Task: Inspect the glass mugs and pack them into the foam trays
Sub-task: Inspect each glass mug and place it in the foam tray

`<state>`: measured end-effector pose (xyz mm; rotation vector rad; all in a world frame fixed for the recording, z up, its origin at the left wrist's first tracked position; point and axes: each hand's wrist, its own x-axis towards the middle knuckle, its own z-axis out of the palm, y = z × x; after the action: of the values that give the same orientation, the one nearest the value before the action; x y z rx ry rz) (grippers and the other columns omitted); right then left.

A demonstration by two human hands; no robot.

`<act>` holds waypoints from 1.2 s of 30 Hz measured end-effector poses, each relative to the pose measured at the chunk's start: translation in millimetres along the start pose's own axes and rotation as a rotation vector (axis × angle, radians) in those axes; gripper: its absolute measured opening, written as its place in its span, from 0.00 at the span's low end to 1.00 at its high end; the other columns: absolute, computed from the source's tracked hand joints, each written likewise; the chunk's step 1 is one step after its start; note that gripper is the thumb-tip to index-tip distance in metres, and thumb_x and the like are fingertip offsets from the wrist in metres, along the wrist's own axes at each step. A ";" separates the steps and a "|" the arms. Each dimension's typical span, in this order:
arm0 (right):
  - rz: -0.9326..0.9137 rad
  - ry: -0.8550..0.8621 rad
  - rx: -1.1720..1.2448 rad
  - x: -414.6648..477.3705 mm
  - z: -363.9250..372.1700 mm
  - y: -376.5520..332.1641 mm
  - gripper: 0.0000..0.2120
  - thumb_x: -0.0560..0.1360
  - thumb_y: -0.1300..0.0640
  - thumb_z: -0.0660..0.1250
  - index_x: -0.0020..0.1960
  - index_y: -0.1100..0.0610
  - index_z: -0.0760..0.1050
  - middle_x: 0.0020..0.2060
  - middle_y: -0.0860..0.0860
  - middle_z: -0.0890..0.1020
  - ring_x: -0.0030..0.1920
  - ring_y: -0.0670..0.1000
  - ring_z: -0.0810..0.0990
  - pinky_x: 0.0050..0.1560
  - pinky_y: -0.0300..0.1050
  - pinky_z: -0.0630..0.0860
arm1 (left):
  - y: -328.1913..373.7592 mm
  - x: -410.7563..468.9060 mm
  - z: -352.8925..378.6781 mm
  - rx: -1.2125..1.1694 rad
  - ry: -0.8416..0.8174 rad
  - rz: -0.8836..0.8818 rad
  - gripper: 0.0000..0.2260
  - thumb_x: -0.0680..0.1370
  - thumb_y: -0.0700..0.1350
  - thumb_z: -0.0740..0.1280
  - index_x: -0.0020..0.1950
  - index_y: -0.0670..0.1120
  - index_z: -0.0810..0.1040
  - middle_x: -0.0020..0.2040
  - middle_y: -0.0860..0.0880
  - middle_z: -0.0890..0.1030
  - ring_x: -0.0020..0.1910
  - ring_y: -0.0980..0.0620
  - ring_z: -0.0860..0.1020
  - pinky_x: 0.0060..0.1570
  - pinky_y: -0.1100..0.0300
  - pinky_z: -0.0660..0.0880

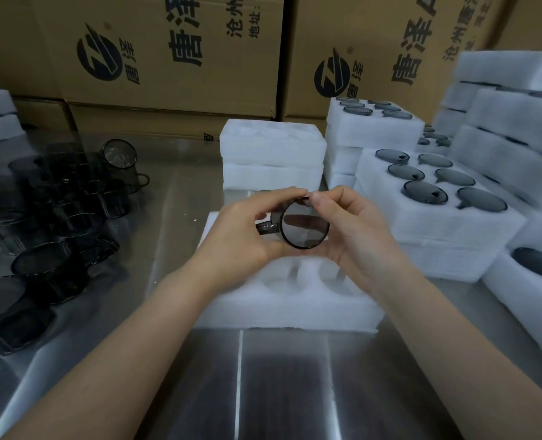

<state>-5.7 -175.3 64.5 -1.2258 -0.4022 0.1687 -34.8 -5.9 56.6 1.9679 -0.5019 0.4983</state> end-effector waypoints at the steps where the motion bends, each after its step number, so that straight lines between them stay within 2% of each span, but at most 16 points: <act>1: -0.014 0.023 -0.043 -0.7 1.8 0.2 0.13 0.67 0.53 0.76 0.40 0.58 0.74 0.45 0.59 0.85 0.50 0.62 0.84 0.39 0.63 0.81 | 0.6 -0.4 0.7 0.095 0.004 0.053 0.28 0.66 0.41 0.80 0.64 0.53 0.78 0.60 0.56 0.79 0.58 0.60 0.77 0.57 0.68 0.72; 4: -0.071 0.103 -0.239 -2.1 5.8 1.5 0.16 0.65 0.51 0.78 0.42 0.55 0.72 0.42 0.52 0.86 0.47 0.56 0.85 0.38 0.55 0.82 | 0.8 0.2 3.3 0.274 0.013 0.152 0.26 0.67 0.44 0.80 0.63 0.54 0.78 0.56 0.53 0.73 0.55 0.52 0.74 0.55 0.64 0.72; 6: -0.093 0.116 -0.315 -2.3 8.0 1.4 0.16 0.66 0.48 0.75 0.44 0.55 0.71 0.41 0.51 0.85 0.44 0.51 0.85 0.36 0.49 0.78 | 1.6 -0.1 4.4 0.262 0.004 0.139 0.24 0.67 0.46 0.80 0.62 0.54 0.78 0.53 0.53 0.71 0.52 0.55 0.74 0.52 0.65 0.71; 8: -0.095 0.129 -0.308 -1.5 8.3 0.3 0.16 0.70 0.44 0.71 0.45 0.56 0.74 0.44 0.55 0.85 0.46 0.52 0.84 0.38 0.51 0.79 | 2.6 -0.6 4.5 0.198 0.010 0.101 0.24 0.66 0.50 0.80 0.59 0.56 0.77 0.52 0.55 0.73 0.51 0.59 0.74 0.49 0.72 0.69; 11: -0.113 0.195 -0.319 1.5 4.3 -4.4 0.15 0.79 0.45 0.63 0.44 0.55 0.78 0.46 0.54 0.84 0.47 0.53 0.84 0.38 0.50 0.81 | 3.8 0.0 2.1 0.053 0.043 -0.070 0.23 0.65 0.50 0.80 0.56 0.55 0.74 0.51 0.58 0.78 0.50 0.61 0.76 0.46 0.72 0.70; 14: -0.105 0.259 -0.518 5.6 -3.4 -5.0 0.16 0.83 0.50 0.58 0.45 0.54 0.80 0.44 0.50 0.85 0.46 0.51 0.84 0.50 0.47 0.79 | 0.8 3.4 -2.7 -0.122 0.080 -0.239 0.26 0.63 0.45 0.80 0.56 0.47 0.73 0.51 0.53 0.81 0.49 0.54 0.80 0.47 0.61 0.77; 15: -0.075 0.254 -0.559 6.5 -5.1 -4.9 0.16 0.83 0.50 0.57 0.46 0.54 0.80 0.44 0.50 0.85 0.46 0.52 0.83 0.51 0.46 0.78 | 1.2 4.5 -4.4 -0.181 0.097 -0.277 0.25 0.63 0.45 0.79 0.56 0.46 0.73 0.51 0.50 0.82 0.48 0.53 0.81 0.46 0.60 0.78; 17: -0.019 0.226 -0.610 6.1 -5.7 -5.1 0.14 0.83 0.48 0.57 0.48 0.51 0.80 0.42 0.50 0.85 0.41 0.50 0.83 0.43 0.42 0.77 | 2.1 6.7 -8.1 -0.290 0.111 -0.350 0.24 0.65 0.42 0.79 0.56 0.46 0.73 0.52 0.48 0.83 0.46 0.55 0.82 0.44 0.61 0.78; 20: -0.025 0.186 -0.717 3.1 -2.7 -5.0 0.12 0.81 0.45 0.59 0.48 0.46 0.79 0.41 0.49 0.85 0.31 0.44 0.79 0.30 0.31 0.71 | 1.0 8.2 -16.4 -0.401 0.099 -0.469 0.23 0.64 0.46 0.75 0.57 0.49 0.74 0.50 0.51 0.85 0.44 0.54 0.83 0.44 0.58 0.76; 23: -0.084 0.106 -0.730 0.0 0.6 -6.4 0.06 0.80 0.43 0.60 0.50 0.39 0.77 0.42 0.44 0.83 0.32 0.36 0.77 0.31 0.28 0.69 | -0.9 7.4 -25.2 -0.466 0.054 -0.519 0.24 0.65 0.48 0.73 0.60 0.52 0.76 0.50 0.48 0.85 0.44 0.50 0.83 0.43 0.55 0.74; 24: -0.096 0.068 -0.702 -0.7 1.3 -8.2 0.06 0.78 0.42 0.61 0.52 0.37 0.76 0.44 0.42 0.82 0.35 0.35 0.76 0.34 0.28 0.69 | -1.8 7.1 -27.6 -0.481 0.032 -0.522 0.23 0.66 0.49 0.74 0.60 0.52 0.77 0.50 0.48 0.85 0.43 0.50 0.83 0.41 0.56 0.73; 26: -0.102 -0.027 -0.605 -1.6 1.6 -10.9 0.12 0.74 0.39 0.65 0.57 0.36 0.74 0.47 0.42 0.81 0.39 0.37 0.76 0.40 0.30 0.72 | -3.1 6.5 -30.6 -0.516 -0.012 -0.525 0.21 0.65 0.52 0.75 0.57 0.51 0.80 0.49 0.48 0.85 0.40 0.50 0.82 0.36 0.60 0.71; 28: -0.104 -0.122 -0.513 -2.5 2.3 -10.3 0.19 0.72 0.43 0.71 0.61 0.36 0.73 0.50 0.44 0.80 0.42 0.44 0.77 0.42 0.36 0.75 | -3.8 6.2 -30.7 -0.510 -0.075 -0.520 0.22 0.65 0.58 0.74 0.55 0.51 0.81 0.49 0.48 0.85 0.39 0.51 0.81 0.34 0.61 0.69; 30: -0.119 -0.176 -0.448 -3.4 3.2 -6.3 0.24 0.69 0.49 0.72 0.63 0.36 0.73 0.50 0.46 0.80 0.40 0.49 0.79 0.40 0.40 0.76 | -1.8 6.2 -28.2 -0.446 -0.148 -0.493 0.25 0.66 0.63 0.71 0.56 0.50 0.81 0.49 0.47 0.85 0.40 0.51 0.81 0.34 0.61 0.68; 33: -0.143 -0.160 -0.345 -2.7 3.7 -1.7 0.24 0.67 0.55 0.75 0.61 0.42 0.77 0.46 0.48 0.81 0.37 0.53 0.81 0.38 0.45 0.77 | 1.8 5.5 -25.2 -0.379 -0.183 -0.429 0.23 0.69 0.67 0.68 0.54 0.52 0.82 0.45 0.50 0.84 0.39 0.52 0.79 0.34 0.61 0.67; 36: -0.126 -0.152 -0.259 -1.5 1.9 -1.0 0.23 0.66 0.57 0.76 0.60 0.47 0.79 0.46 0.50 0.81 0.38 0.58 0.83 0.38 0.48 0.80 | 1.2 3.6 -27.5 -0.370 -0.209 -0.411 0.18 0.68 0.65 0.69 0.51 0.56 0.83 0.44 0.54 0.84 0.39 0.56 0.79 0.40 0.58 0.68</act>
<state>-8.0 -174.5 65.6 -1.4417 -0.6475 0.1038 -36.1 18.0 70.7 1.7072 -0.2801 -0.0592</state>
